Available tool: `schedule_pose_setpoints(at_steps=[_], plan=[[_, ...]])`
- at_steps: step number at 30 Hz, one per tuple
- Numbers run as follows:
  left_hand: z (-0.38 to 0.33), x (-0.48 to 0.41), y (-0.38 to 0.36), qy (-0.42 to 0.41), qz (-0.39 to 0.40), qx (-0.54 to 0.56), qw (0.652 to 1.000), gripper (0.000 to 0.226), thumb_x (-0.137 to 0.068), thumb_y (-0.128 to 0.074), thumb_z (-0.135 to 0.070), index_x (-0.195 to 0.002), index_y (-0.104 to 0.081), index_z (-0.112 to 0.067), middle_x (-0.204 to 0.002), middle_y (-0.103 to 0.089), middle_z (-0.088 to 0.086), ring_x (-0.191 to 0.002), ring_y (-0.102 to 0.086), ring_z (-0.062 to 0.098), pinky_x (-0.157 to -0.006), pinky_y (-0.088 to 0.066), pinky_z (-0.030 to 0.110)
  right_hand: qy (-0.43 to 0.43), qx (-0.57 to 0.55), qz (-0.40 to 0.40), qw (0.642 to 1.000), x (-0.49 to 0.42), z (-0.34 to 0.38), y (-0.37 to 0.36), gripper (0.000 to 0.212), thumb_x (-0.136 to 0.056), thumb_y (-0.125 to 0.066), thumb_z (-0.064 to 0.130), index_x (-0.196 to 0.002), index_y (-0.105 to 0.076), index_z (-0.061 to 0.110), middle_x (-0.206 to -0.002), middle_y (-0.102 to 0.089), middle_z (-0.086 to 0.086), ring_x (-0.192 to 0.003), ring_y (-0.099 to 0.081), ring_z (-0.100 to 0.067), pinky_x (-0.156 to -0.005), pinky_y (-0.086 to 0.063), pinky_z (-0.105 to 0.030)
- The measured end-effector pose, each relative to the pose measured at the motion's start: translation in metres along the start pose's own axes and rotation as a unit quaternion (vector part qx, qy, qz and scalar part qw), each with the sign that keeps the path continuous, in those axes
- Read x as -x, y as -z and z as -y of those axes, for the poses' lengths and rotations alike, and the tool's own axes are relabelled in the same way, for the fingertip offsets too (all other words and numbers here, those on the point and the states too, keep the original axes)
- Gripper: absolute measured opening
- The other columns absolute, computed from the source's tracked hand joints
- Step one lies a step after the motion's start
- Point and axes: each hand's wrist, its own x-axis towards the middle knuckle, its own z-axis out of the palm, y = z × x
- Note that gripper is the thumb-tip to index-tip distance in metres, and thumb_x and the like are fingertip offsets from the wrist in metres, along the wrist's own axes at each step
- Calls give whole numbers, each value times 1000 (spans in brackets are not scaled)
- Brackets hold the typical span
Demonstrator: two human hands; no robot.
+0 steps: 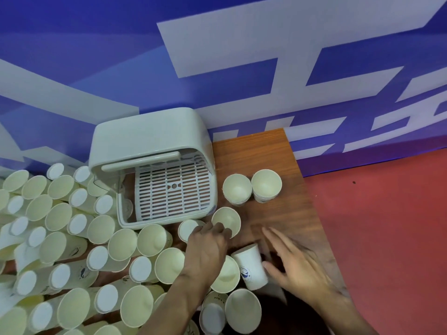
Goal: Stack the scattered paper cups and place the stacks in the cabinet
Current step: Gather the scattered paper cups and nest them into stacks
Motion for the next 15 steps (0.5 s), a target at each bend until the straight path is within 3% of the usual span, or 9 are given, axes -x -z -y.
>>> schedule_pose_setpoints(at_steps=[3, 6, 9, 11, 13, 15], plan=[[-1, -2, 0, 20, -8, 19, 1000, 32, -48, -88, -11, -61, -61, -23, -60, -54, -4, -53, -54, 19, -46, -37, 27, 52, -9, 41, 998, -12, 6, 2, 69, -91, -47, 50, -156, -27, 40, -162, -18, 28, -142, -34, 2, -114, -38, -26], [-1, -3, -1, 23, -21, 29, 999, 32, -48, -89, -14, -60, -61, -23, -58, -53, -5, -53, -54, 19, -45, -36, 26, 73, -20, 45, 996, -20, 11, -3, 59, -92, -48, 49, -150, -39, 39, -156, -30, 31, -135, -39, 5, -111, -38, -20], [0, -6, -4, 24, -37, 36, 998, 29, -52, -88, -14, -62, -62, -23, -59, -54, -5, -54, -53, 19, -46, -38, 26, 61, -44, 48, 996, -27, 15, -4, 47, -90, -54, 54, -134, -53, 41, -133, -46, 32, -109, -54, 2, -91, -45, -19], [1, -5, 0, 18, -73, 52, 996, 25, -61, -85, -15, -65, -62, -22, -62, -56, -4, -56, -52, 19, -48, -39, 28, 49, -81, 36, 995, -29, 16, -1, 33, -86, -60, 54, -115, -61, 40, -111, -49, 31, -88, -55, 2, -74, -41, -15], [3, -1, 5, 16, -133, 100, 986, 15, -76, -79, -17, -74, -65, -21, -67, -58, -3, -60, -52, 21, -51, -43, 31, 36, -114, -4, 993, -25, 13, 5, 21, -84, -67, 50, -99, -65, 35, -98, -53, 29, -81, -53, 7, -68, -38, -12], [8, 8, 12, 20, -179, 149, 972, 4, -89, -69, -21, -85, -67, -21, -75, -60, -3, -68, -54, 22, -57, -46, 36, 39, -129, -69, 988, -14, 8, 17, 15, -85, -71, 46, -87, -65, 32, -89, -57, 24, -82, -55, 5, -67, -43, -18]])
